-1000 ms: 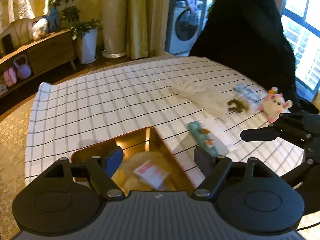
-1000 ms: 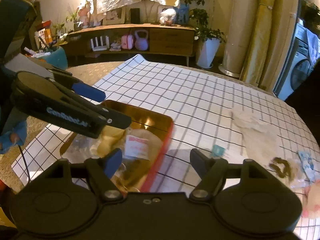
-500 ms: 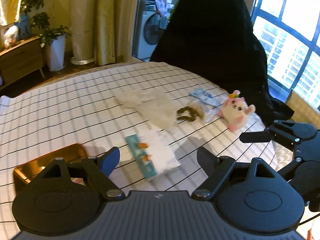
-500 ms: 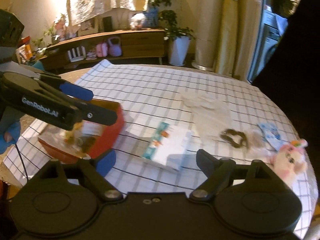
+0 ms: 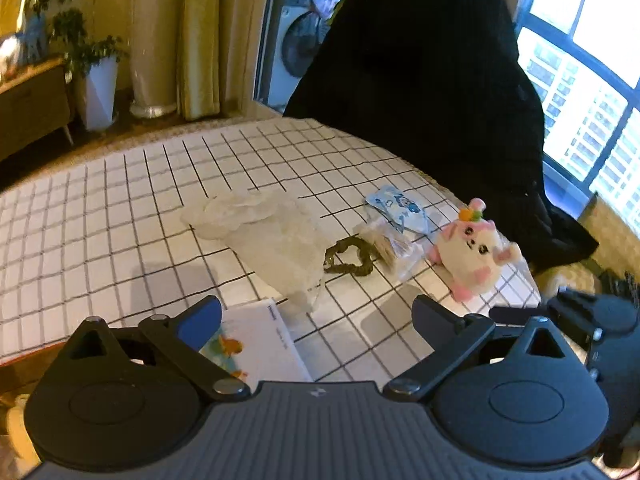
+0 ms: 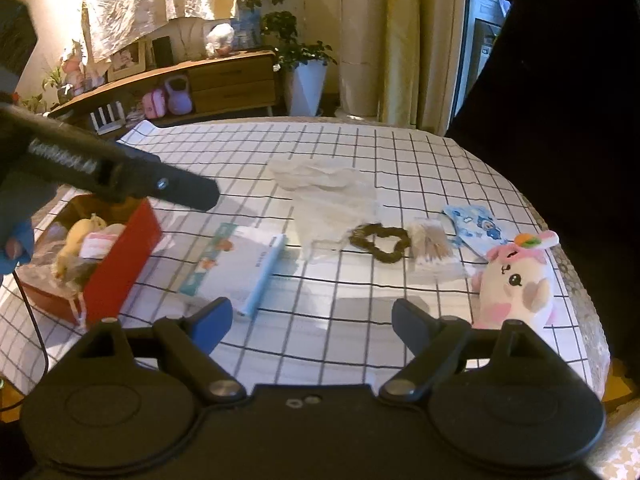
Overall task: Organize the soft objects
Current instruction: 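Move both tools to the white mesh cloth and dark bead strand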
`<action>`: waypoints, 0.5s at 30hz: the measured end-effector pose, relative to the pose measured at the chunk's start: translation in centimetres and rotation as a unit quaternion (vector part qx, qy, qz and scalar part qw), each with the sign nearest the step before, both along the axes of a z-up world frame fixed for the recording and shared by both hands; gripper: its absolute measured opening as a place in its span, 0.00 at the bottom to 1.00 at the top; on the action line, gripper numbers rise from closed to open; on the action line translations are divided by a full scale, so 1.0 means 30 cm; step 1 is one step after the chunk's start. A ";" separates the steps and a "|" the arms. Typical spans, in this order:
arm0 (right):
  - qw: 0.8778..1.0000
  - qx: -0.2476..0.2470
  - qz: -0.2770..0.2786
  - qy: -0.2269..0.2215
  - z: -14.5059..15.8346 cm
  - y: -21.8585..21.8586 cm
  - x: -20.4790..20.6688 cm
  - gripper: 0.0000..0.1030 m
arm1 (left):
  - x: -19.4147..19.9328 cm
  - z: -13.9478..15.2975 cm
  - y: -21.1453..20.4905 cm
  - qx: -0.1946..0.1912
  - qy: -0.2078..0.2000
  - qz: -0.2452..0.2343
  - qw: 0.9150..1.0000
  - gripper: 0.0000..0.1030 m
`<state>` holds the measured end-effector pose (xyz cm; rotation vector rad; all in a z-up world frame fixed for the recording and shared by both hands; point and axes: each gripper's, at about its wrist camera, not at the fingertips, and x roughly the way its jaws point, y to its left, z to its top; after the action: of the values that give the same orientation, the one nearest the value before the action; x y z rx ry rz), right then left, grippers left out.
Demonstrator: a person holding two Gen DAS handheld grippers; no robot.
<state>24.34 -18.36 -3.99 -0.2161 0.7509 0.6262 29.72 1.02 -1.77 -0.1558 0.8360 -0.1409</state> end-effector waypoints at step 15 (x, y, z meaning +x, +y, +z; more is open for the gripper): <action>0.999 -0.005 -0.008 0.032 -0.139 0.066 0.274 0.75 | 0.395 -0.169 0.052 -0.011 0.071 0.091 0.993 0.99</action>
<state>32.55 -16.40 -8.16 -0.2001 0.8169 0.6172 41.56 2.57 -6.85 -0.2638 0.9570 0.0334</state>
